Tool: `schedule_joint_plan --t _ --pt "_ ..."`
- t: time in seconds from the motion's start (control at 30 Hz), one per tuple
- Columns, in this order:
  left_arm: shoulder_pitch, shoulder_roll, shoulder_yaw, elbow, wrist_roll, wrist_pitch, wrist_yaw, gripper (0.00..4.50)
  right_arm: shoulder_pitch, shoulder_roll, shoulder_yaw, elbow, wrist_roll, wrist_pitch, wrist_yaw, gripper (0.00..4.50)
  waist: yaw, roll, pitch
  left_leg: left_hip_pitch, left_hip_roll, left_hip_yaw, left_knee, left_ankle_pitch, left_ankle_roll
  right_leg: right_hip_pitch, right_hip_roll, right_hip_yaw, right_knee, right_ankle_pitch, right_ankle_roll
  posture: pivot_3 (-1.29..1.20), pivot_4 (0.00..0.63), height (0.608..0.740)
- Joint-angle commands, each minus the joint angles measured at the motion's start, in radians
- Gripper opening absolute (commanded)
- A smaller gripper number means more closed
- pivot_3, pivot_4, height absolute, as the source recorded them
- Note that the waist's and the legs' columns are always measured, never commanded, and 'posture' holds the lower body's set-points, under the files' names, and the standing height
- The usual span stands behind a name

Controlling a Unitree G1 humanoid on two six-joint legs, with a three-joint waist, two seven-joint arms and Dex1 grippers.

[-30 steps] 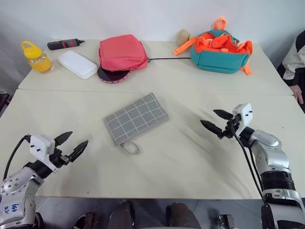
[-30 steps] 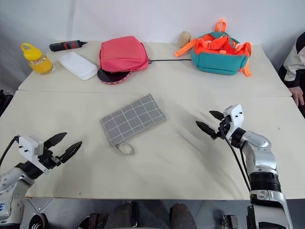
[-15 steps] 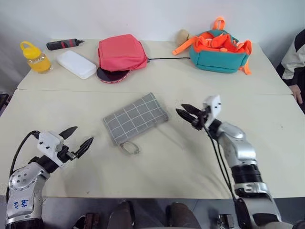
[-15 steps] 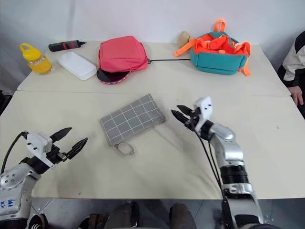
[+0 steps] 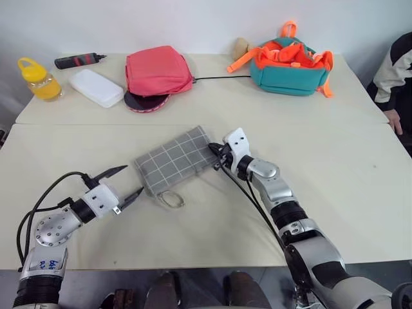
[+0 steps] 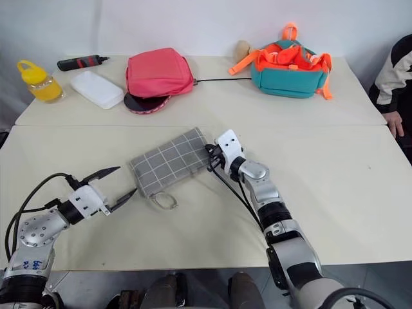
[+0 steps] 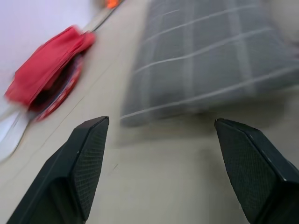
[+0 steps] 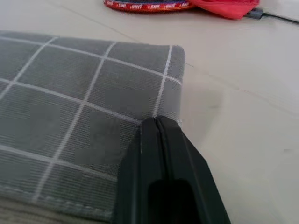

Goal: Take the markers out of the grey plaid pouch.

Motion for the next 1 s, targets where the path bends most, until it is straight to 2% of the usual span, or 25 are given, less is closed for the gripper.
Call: schedule_joint_plan --t 0.03,0.23,0.47,0.57,0.9,1.0 --pt "-0.022 0.028 -0.051 0.026 0.084 -0.111 0.034 3.83 0.012 -0.006 0.007 0.024 -0.025 -0.003 -0.006 0.03 -0.001 0.0 0.0 0.0 0.0 0.0 0.001 0.0 0.0 0.0 0.0 0.0 0.0 0.0 0.0 0.0 0.15 0.74" --pt "-0.12 0.031 -0.104 0.144 0.184 -0.17 0.129 3.83 0.03 -0.019 -0.012 -0.002 -0.013 0.009 0.009 0.03 0.001 0.0 0.0 0.001 0.0 0.0 0.002 0.0 0.0 0.001 0.0 0.0 0.002 0.0 0.0 0.0 0.15 0.74" --pt "-0.16 0.037 -0.153 0.234 0.199 -0.2 0.169 3.83 0.037 -0.025 -0.028 -0.028 -0.004 0.028 0.004 0.03 0.002 0.0 0.0 0.002 0.0 -0.001 0.003 0.0 0.0 0.002 -0.001 -0.001 0.004 0.0 0.0 0.0 0.15 0.74" --pt "-0.171 0.027 -0.187 0.242 0.201 -0.215 0.172 3.18 0.048 -0.02 -0.037 -0.041 0.006 0.042 0.005 0.0 0.004 0.0 0.0 0.002 0.0 -0.001 0.004 0.001 0.001 0.002 -0.001 -0.001 0.006 0.0 0.0 0.0 0.15 0.74" --pt "-0.188 0.031 -0.226 0.262 0.219 -0.245 0.212 0.07 0.064 -0.015 -0.033 -0.072 0.002 0.055 0.02 0.0 0.01 0.003 -0.002 0.002 -0.001 -0.001 0.005 0.001 0.002 0.002 -0.002 -0.001 0.007 0.0 0.0 0.0 0.15 0.74" --pt "-0.184 0.037 -0.231 0.263 0.214 -0.25 0.209 0.03 0.073 -0.014 -0.029 -0.082 0.002 0.059 0.027 0.0 0.01 0.003 -0.002 0.002 -0.001 -0.001 0.005 0.001 0.002 0.002 -0.002 -0.001 0.007 0.0 0.0 0.0 0.15 0.74"
